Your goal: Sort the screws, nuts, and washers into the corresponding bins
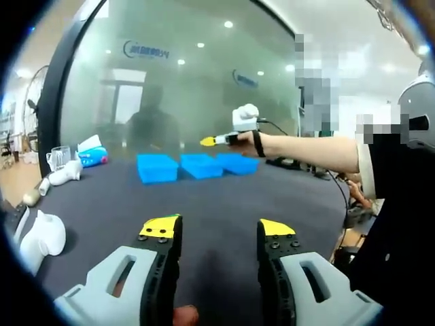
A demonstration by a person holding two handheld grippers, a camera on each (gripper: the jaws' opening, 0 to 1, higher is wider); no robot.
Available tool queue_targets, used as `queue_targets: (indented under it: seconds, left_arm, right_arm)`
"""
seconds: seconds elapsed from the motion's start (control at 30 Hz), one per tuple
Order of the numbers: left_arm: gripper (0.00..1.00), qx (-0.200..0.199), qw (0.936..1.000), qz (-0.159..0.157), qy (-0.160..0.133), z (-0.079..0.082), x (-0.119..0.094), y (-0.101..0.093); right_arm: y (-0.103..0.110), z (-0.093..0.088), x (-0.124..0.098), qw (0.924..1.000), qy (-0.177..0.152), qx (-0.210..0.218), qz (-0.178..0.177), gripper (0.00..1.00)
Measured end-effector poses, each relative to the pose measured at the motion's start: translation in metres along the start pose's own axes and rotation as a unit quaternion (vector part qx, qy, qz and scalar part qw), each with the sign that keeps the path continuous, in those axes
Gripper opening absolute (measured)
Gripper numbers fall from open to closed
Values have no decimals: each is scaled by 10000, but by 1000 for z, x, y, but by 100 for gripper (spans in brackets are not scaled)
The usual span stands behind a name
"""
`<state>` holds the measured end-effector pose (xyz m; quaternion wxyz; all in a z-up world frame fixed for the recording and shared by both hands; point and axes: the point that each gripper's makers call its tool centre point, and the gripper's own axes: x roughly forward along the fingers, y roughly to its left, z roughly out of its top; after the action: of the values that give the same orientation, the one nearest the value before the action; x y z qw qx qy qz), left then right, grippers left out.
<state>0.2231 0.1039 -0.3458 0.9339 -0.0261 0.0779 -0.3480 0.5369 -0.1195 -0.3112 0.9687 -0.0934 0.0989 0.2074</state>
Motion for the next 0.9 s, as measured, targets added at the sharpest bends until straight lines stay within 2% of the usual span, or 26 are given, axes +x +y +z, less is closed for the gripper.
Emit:
queue_targets:
  seconds: [0.17, 0.3, 0.53, 0.6, 0.67, 0.9]
  left_arm:
    - [45, 18, 10000, 89, -21, 2, -2, 5]
    - [45, 26, 9998, 196, -66, 4, -4, 12]
    - [45, 30, 9993, 338, -155, 10, -9, 20]
    - [45, 41, 9991, 378, -172, 11, -10, 22]
    - [45, 18, 9991, 376, -200, 13, -10, 22]
    - [45, 123, 9989, 363, -284, 24, -11, 18]
  right_arm:
    - [13, -3, -18, 9998, -54, 56, 205, 28]
    - [22, -11, -52, 9995, -99, 90, 291, 28]
    - [29, -24, -132, 9982, -324, 220, 458, 29]
    - [27, -28, -157, 9976, -397, 358, 434, 29]
    - [29, -27, -188, 9956, -636, 552, 415, 29]
    - [32, -40, -266, 9944, -880, 531, 231, 35]
